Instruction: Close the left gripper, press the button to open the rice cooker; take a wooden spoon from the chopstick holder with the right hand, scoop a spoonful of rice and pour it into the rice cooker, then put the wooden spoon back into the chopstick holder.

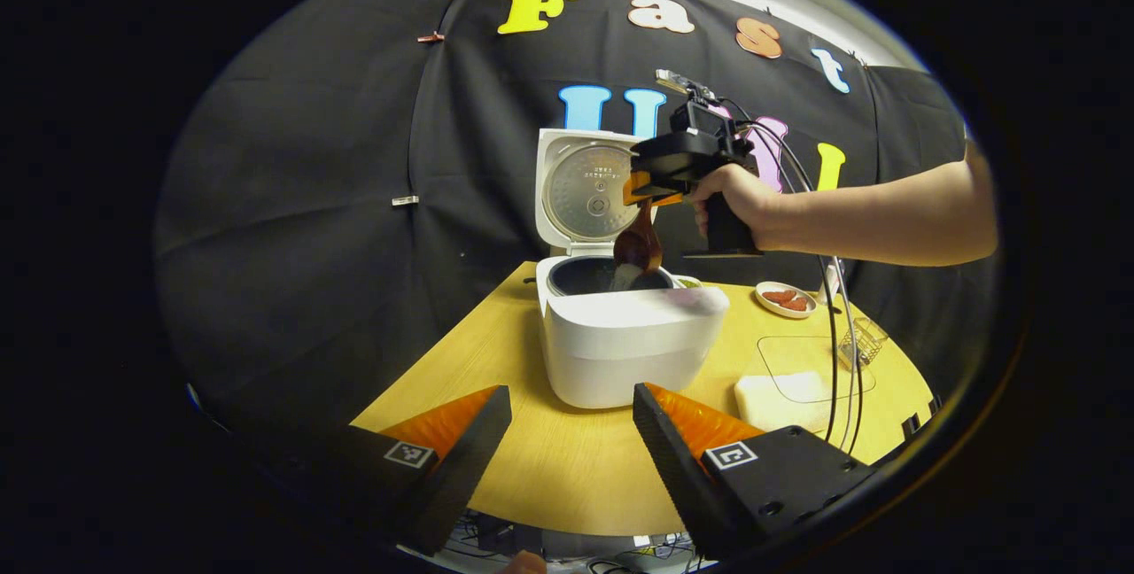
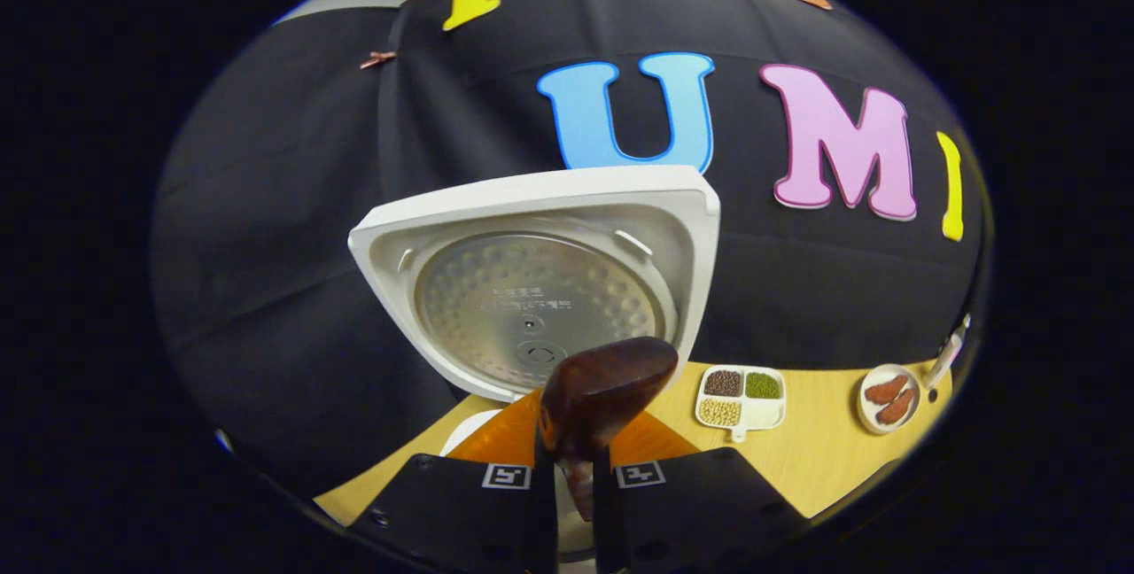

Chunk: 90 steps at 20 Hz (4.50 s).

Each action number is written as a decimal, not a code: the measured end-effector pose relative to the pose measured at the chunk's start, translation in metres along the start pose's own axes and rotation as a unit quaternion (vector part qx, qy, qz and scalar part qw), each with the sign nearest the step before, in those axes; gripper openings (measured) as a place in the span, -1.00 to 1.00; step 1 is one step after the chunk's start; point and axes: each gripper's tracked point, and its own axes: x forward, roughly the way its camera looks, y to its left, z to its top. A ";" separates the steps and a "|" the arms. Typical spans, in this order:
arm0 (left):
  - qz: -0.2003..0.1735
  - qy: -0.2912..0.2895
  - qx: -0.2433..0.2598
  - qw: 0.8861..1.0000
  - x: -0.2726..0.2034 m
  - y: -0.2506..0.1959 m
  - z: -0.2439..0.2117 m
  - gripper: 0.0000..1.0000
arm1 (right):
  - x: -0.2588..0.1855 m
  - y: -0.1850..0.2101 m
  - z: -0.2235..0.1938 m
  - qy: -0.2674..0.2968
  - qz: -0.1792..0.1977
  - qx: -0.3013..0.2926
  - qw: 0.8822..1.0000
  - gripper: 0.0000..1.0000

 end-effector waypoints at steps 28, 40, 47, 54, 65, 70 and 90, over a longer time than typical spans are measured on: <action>-0.035 -0.036 0.012 0.999 0.005 -0.042 0.047 0.92 | -0.115 -0.156 0.068 -0.030 -0.030 0.322 0.946 -0.60; -0.090 -0.010 -0.026 0.996 0.027 -0.147 0.054 0.91 | -0.285 -0.419 -0.003 -0.089 -0.203 0.397 0.891 -0.60; -0.066 -0.016 -0.016 0.998 0.047 -0.180 0.071 0.92 | -0.325 -0.498 -0.077 -0.060 -0.258 0.386 0.883 -0.61; 0.020 -0.040 -0.001 0.999 0.050 -0.175 0.093 0.91 | -0.332 -0.546 -0.145 -0.026 -0.292 0.400 0.868 -0.60; 0.085 -0.019 0.015 0.996 0.030 -0.167 0.084 0.91 | -0.299 -0.555 -0.229 0.025 -0.306 0.411 0.859 -0.58; 0.091 -0.017 -0.006 0.996 0.023 -0.158 0.083 0.91 | -0.293 -0.538 -0.234 0.039 -0.301 0.382 0.873 -0.41; 0.045 -0.127 -0.040 0.990 0.091 -0.115 0.327 0.90 | -0.432 -0.499 -0.244 0.049 -0.365 0.275 0.888 0.97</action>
